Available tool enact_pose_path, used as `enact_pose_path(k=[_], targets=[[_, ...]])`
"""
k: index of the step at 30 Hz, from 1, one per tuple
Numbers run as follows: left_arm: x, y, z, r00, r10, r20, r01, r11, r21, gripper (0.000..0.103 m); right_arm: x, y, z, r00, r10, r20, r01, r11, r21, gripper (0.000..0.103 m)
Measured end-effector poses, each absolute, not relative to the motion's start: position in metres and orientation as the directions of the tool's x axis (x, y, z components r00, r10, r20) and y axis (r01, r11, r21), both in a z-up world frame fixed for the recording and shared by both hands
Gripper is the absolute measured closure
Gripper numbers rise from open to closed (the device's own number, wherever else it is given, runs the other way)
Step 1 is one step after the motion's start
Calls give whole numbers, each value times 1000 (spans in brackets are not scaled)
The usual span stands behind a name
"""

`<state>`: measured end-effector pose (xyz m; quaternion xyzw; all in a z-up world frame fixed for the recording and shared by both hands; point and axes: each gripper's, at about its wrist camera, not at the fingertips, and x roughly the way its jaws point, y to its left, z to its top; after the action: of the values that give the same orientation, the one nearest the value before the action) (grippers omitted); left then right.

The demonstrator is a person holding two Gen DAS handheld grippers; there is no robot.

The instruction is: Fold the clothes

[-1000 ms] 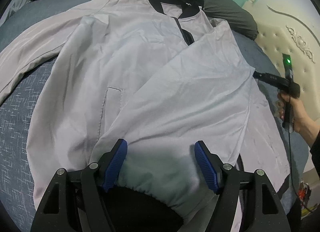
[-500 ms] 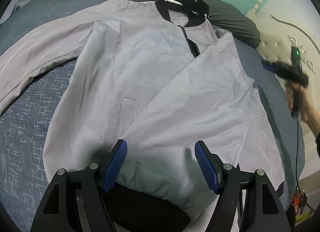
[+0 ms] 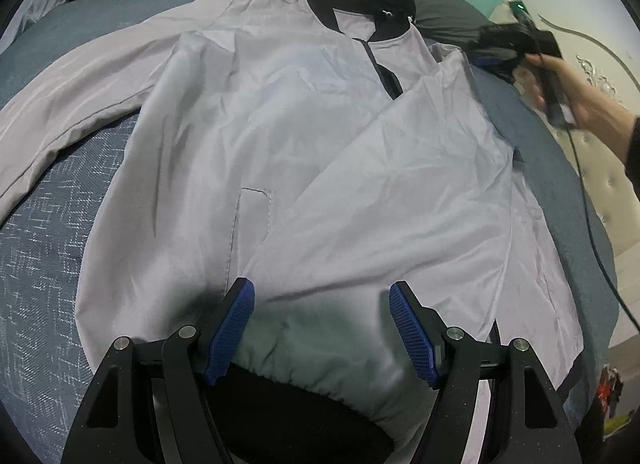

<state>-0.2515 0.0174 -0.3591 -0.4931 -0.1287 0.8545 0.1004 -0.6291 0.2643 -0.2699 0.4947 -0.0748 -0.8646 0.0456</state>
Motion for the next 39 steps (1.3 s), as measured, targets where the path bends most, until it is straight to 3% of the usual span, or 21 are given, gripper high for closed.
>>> enact_pose_path(k=[4, 6, 11, 22, 39], targets=[[-252, 18, -360, -492, 300, -817, -56, -948, -314, 29, -650, 254, -281, -471, -102, -876, 0, -993, 116, 60], [-253, 18, -360, -492, 300, -817, -61, -948, -311, 28, -657, 255, -286, -463, -83, -882, -7, -995, 97, 87], [-254, 19, -358, -493, 310, -813, -77, -946, -314, 28, -669, 265, -295, -462, -30, -887, -48, -997, 59, 98], [-261, 23, -355, -492, 330, -805, -121, -942, -312, 28, -694, 286, -315, -451, 60, -890, -110, -994, -11, 101], [-262, 20, -354, -493, 361, -791, -106, -928, -357, 28, -686, 315, -292, -517, -179, -837, -98, -959, 266, 96]])
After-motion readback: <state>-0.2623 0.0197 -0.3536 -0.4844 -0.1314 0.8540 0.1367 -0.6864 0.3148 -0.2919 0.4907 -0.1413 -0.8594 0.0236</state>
